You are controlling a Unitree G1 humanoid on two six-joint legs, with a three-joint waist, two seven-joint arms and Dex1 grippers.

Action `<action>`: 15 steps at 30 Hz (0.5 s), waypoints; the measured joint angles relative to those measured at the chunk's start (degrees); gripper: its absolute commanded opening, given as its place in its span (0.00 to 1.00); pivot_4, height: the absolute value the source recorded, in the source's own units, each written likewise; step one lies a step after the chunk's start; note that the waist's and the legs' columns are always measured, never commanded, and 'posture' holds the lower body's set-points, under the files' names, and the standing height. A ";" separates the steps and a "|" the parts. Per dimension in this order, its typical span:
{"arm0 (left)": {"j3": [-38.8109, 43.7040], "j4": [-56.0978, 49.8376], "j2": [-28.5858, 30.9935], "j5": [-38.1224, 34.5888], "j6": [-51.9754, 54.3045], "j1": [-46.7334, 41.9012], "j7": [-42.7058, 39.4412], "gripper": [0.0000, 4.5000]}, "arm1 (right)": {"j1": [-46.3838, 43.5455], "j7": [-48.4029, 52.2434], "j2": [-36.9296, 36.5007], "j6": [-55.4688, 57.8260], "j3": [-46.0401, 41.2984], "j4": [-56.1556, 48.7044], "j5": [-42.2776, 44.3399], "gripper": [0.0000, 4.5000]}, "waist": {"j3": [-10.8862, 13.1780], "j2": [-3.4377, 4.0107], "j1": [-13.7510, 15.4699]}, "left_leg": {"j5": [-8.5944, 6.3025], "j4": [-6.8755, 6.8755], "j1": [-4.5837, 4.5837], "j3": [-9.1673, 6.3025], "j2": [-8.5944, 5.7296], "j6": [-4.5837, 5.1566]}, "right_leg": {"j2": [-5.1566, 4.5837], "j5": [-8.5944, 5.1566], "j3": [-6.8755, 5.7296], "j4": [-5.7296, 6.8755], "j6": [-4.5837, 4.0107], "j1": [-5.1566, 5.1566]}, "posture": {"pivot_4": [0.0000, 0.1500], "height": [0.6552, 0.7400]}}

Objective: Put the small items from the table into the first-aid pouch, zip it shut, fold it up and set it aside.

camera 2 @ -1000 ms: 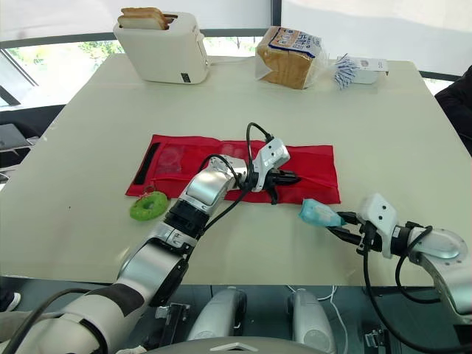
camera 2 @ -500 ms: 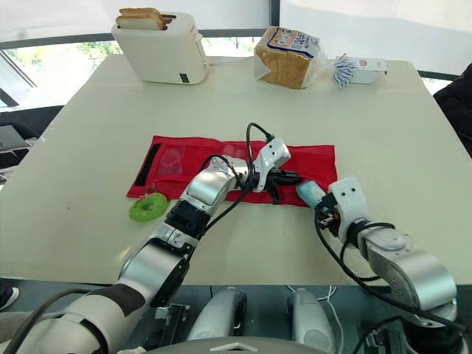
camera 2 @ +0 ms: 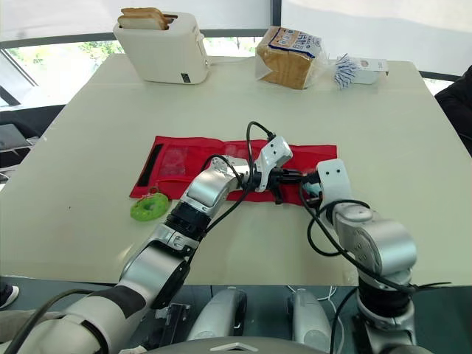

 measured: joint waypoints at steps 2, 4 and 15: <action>-0.20 -0.45 0.00 -0.08 0.00 0.41 -0.14 0.00 | -1.03 -0.57 0.87 -0.67 -0.04 1.84 -1.02 0.34 | 0.00 0.01 -0.03 | 0.00 -0.02 0.00 0.01 0.00 0.00 | 0.00 0.00 -0.01 -0.01 0.00 -0.01 | 1.00 1.00; -0.39 -1.34 -0.04 -0.24 0.00 0.58 -0.49 0.00 | -1.96 -1.22 1.80 -4.07 0.16 5.09 -2.42 0.34 | -0.02 0.02 -0.05 | 0.00 -0.03 0.01 0.02 -0.01 0.00 | 0.00 0.00 -0.01 -0.02 0.00 -0.01 | 1.00 1.00; -0.29 -1.75 -0.70 -0.82 -0.22 0.73 -0.60 0.00 | 3.00 2.91 1.13 -18.65 -3.10 9.61 -3.05 1.00 | -0.12 0.11 0.49 | -0.01 -0.02 -0.05 0.02 -0.07 0.01 | -0.06 0.00 -0.04 -0.07 0.00 0.02 | 1.00 1.00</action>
